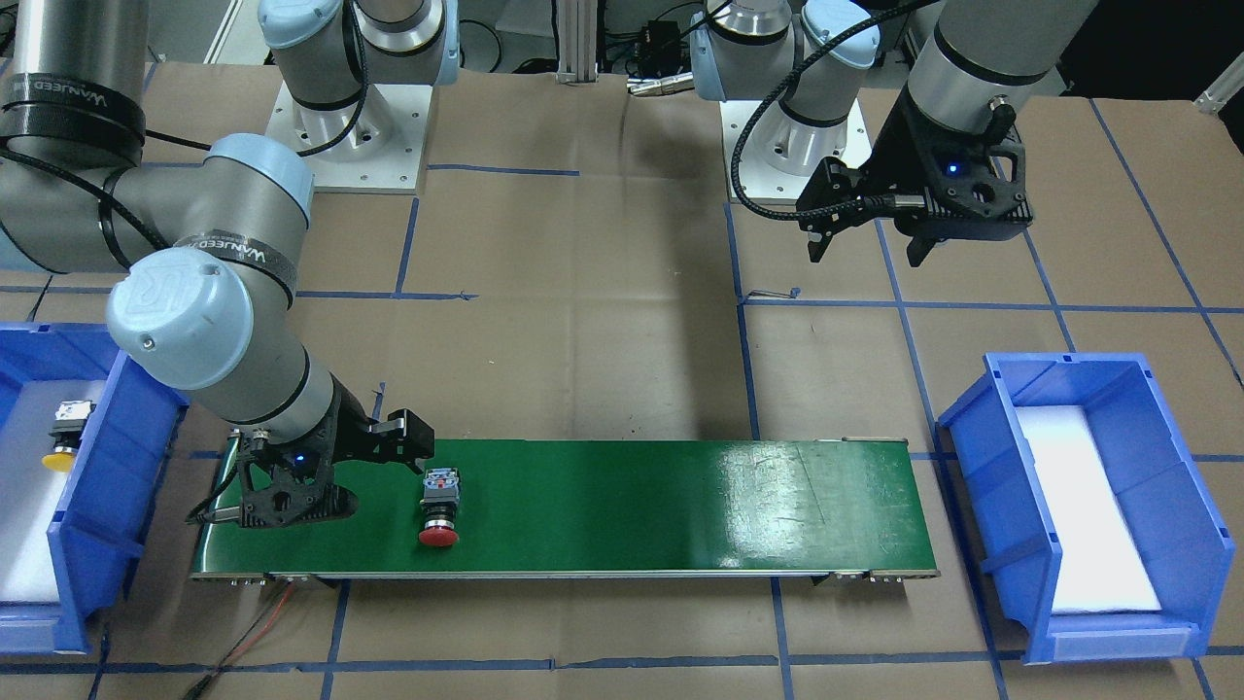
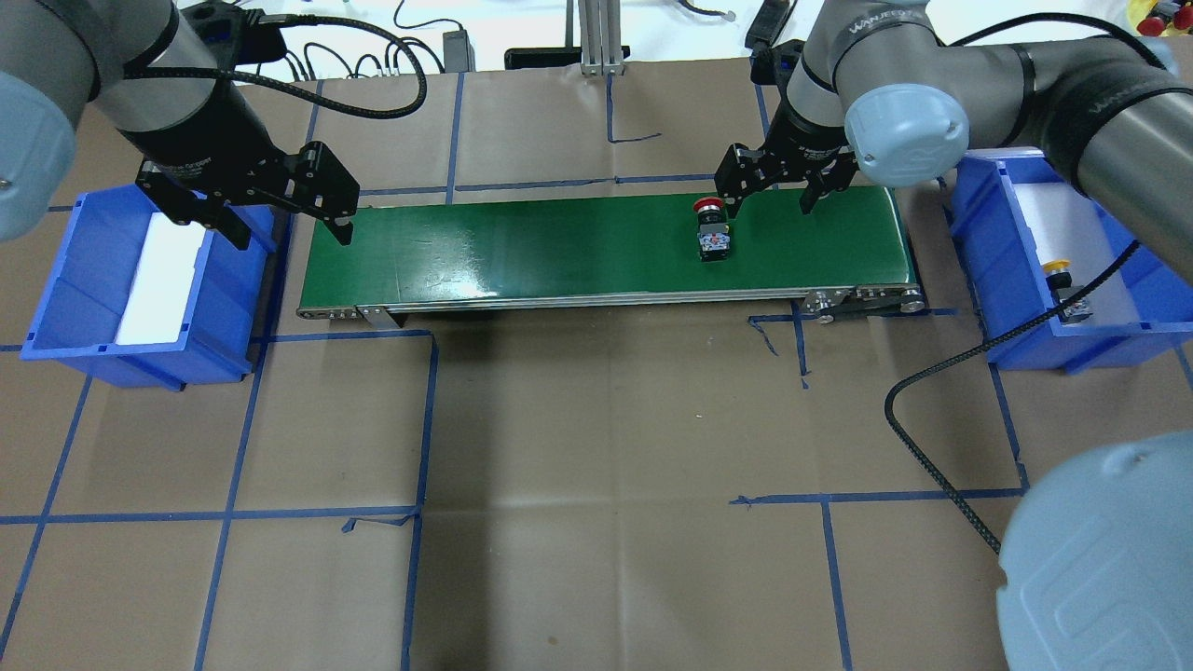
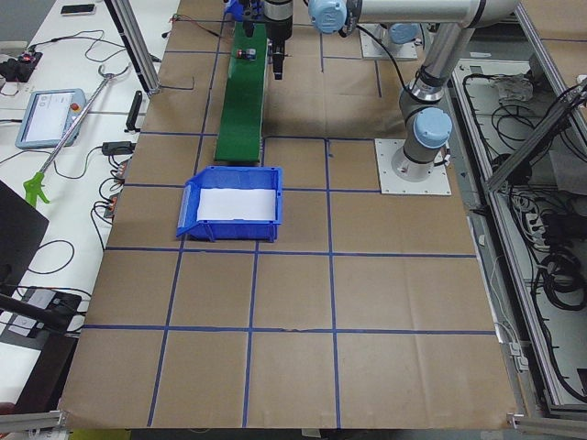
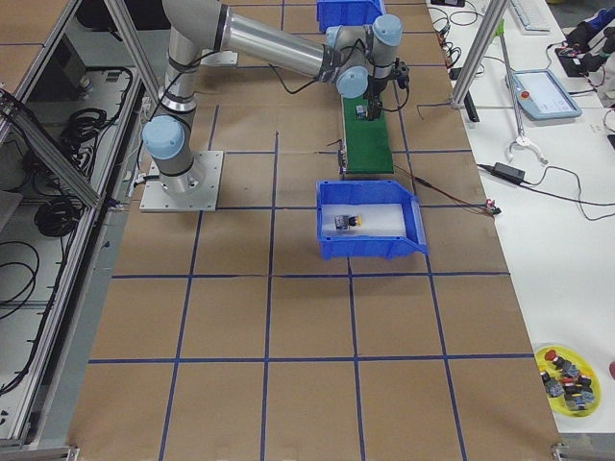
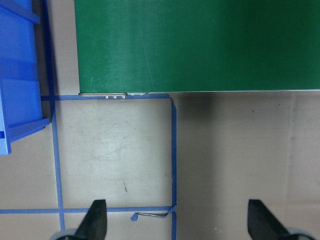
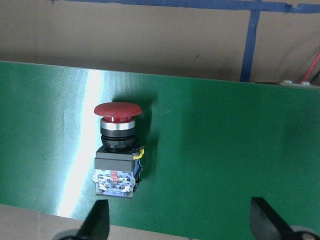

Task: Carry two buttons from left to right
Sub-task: 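Move the right gripper to the red button on the belt and grasp it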

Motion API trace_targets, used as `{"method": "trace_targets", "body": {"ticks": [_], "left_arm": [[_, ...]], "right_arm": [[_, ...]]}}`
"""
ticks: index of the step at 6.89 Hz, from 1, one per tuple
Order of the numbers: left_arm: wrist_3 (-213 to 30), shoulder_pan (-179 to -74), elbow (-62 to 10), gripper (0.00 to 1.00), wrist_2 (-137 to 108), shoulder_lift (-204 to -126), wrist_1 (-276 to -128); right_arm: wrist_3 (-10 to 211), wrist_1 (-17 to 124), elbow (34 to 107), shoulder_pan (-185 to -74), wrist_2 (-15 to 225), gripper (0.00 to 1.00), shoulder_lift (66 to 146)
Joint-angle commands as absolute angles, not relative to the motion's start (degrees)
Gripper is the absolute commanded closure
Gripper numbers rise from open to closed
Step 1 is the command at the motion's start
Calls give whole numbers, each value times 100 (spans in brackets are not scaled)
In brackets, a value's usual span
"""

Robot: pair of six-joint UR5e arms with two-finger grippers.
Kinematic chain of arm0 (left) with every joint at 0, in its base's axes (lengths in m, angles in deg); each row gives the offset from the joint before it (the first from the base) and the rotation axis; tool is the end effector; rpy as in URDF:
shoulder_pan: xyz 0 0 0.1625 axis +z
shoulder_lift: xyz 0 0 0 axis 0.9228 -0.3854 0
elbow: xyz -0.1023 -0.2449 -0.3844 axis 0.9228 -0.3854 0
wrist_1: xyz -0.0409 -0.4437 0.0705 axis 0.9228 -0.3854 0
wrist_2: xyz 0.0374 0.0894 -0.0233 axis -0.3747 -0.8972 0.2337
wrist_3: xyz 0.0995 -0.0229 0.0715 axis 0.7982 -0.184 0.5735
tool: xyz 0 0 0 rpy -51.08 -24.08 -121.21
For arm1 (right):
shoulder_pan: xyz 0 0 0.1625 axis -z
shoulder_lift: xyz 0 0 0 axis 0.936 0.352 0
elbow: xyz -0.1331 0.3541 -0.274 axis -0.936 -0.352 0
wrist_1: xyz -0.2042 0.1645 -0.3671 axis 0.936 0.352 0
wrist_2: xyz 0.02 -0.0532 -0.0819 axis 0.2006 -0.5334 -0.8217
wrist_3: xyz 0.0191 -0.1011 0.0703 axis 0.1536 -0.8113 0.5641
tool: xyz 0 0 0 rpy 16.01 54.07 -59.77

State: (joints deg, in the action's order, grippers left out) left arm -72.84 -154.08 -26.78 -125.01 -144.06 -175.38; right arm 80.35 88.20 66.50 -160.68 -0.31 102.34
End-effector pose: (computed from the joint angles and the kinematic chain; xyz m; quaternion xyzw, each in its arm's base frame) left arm -0.1060 -0.5274 0.5034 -0.0054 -0.9999 0.0029 0.0097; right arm 0.1655 -0.6795 0.3006 -0.0453 0.9966 0.0045 0.0685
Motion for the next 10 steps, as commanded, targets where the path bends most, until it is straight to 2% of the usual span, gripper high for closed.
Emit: {"method": "trace_targets", "body": {"ticks": [1,5,6,7,8,9,10], "left_arm": [[-7284,-15408,-2678,0,-12501,-14406,-17537],[-7284,-15408,-2669,0,-12501,-14406,-17537],[-7284,-15408,-2669,0,-12501,-14406,-17537],[-7284,-15408,-2669,0,-12501,-14406,-17537],[-7284,-15408,-2669,0,-12501,-14406,-17537],[-7284,-15408,-2669,0,-12501,-14406,-17537],[-7284,-15408,-2669,0,-12492,-14406,-17537]], "right_arm": [[8124,8875,6751,-16089,-6,0,10184],[8115,9392,6681,-16080,-15,0,9684],[8089,9472,6672,-16080,-76,4,9622],[8054,9551,6698,-16080,-164,56,9630],[8132,9517,6733,-16080,-373,90,9639],[8098,9473,6708,-16063,-532,95,9717],[8071,9412,6707,-16019,-977,95,9909]]}}
